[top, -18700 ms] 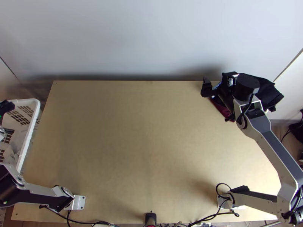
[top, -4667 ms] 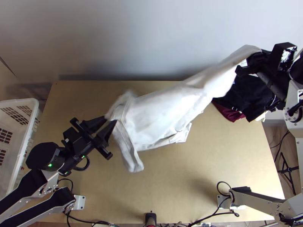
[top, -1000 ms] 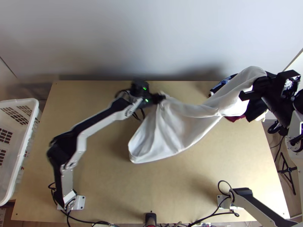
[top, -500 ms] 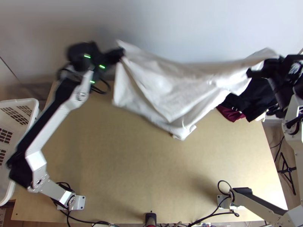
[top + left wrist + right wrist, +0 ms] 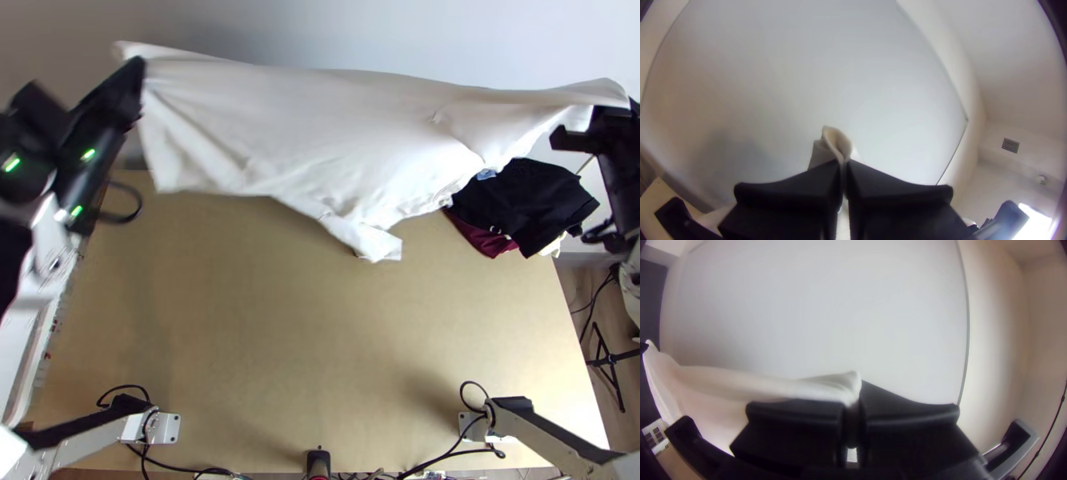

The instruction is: Fold the t-shirt

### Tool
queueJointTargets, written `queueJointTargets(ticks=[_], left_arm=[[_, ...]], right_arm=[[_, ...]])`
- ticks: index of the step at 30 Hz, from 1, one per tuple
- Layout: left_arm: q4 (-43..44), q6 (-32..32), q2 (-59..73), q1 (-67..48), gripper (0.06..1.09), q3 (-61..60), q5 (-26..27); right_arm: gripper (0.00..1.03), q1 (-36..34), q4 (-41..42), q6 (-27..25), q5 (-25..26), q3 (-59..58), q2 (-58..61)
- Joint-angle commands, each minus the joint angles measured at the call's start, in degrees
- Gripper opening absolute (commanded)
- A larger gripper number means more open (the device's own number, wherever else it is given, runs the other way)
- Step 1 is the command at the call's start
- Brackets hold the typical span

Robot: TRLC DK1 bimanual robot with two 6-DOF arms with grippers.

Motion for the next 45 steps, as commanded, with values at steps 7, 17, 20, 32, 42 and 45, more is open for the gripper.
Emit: queueJointTargets(ticks=[7, 17, 20, 32, 42, 45], left_arm=[[-3.55, -1.49, -22.02, -1.34, 0.1, -11.71, -4.34], [-13.3, -2.81, -36.96, 2.0, 0.1, -12.59, -3.55], [-14.8, -2.2, -39.95, 3.75, 0.1, -11.98, -2.15], [-19.37, -1.67, -47.25, 11.05, 0.1, -7.85, 0.75], [-20.86, -2.99, -49.45, 12.9, 0.1, -8.64, 2.07], [-20.6, -3.25, -49.18, 12.98, 0.1, -9.34, 2.25]], right_arm=[[0.03, 15.63, -21.46, 5.83, -1.17, 7.06, -11.68], [0.03, 18.97, -39.74, 13.3, -2.57, 17.78, -17.92], [0.03, 17.82, -40.97, 13.83, -3.27, 19.63, -18.97], [0.03, 16.59, -51.78, 16.91, -4.77, 37.99, -15.9], [0.03, 16.15, -55.65, 18.57, -5.47, 38.08, -16.69], [0.03, 16.68, -55.21, 18.22, -5.3, 37.29, -14.93]])
